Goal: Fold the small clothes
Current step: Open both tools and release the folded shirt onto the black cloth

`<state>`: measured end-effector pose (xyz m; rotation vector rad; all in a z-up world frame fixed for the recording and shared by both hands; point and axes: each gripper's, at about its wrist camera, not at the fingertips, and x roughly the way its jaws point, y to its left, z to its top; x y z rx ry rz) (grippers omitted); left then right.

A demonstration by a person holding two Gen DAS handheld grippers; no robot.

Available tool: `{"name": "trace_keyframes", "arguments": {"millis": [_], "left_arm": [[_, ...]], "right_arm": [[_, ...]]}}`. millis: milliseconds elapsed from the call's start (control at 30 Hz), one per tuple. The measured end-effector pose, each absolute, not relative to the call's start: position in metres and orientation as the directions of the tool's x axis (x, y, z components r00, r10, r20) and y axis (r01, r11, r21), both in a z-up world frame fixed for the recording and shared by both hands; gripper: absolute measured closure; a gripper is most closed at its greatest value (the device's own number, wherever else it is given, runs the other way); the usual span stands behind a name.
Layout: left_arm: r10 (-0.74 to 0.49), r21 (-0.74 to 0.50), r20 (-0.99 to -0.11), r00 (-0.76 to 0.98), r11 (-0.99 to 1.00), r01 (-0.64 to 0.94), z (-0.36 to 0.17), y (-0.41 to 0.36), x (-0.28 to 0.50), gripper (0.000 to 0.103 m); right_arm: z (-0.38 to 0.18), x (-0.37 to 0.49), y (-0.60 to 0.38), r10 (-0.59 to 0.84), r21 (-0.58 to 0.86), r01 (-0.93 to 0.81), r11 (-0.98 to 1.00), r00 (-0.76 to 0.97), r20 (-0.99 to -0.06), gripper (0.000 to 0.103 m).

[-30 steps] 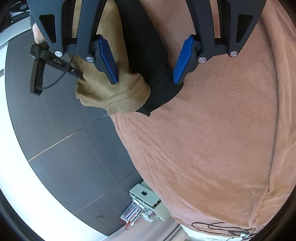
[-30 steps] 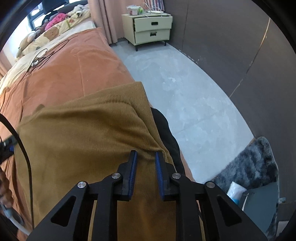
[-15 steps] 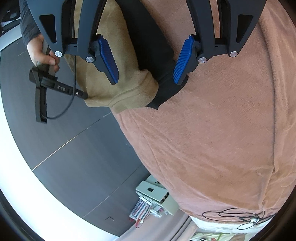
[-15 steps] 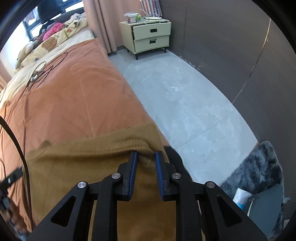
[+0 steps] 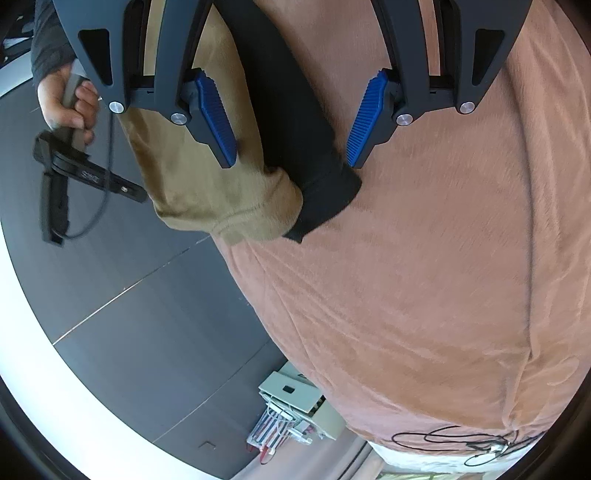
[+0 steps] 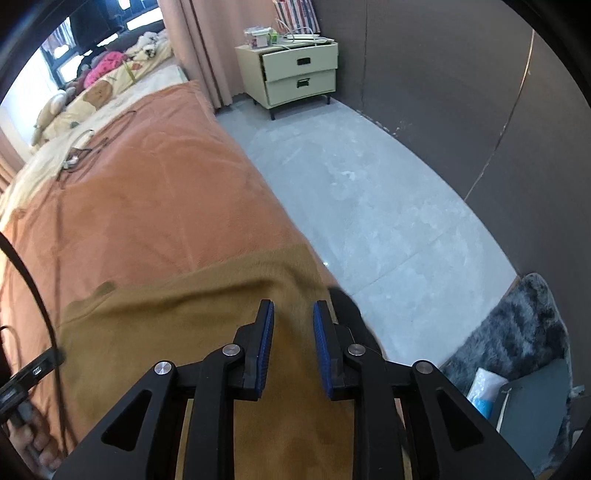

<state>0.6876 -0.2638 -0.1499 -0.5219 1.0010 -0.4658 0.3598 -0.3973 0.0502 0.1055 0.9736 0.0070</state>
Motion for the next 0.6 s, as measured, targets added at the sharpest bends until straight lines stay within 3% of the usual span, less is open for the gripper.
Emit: {"name": "trace_keyframes", "arguments": {"millis": [133,300,600], "left_arm": [[-0.579,-0.596,-0.675,0.457,0.793,0.126,-0.142,-0.264,0.672,0.038],[-0.574,-0.577,-0.684,0.450,0.803,0.146,-0.130,-0.272,0.650,0.028],[-0.585,-0.559,-0.699,0.412,0.806,0.195,-0.121,-0.290,0.612,0.028]], "right_arm": [[0.061,0.319,-0.411,0.058,0.087,0.023,0.996,0.572,-0.818,0.084],[0.064,0.275,-0.427,0.054,0.081,0.022,0.996,0.568,-0.821,0.084],[0.054,0.219,-0.441,0.062,0.094,0.031,0.995,0.546,-0.836,0.084]]}}
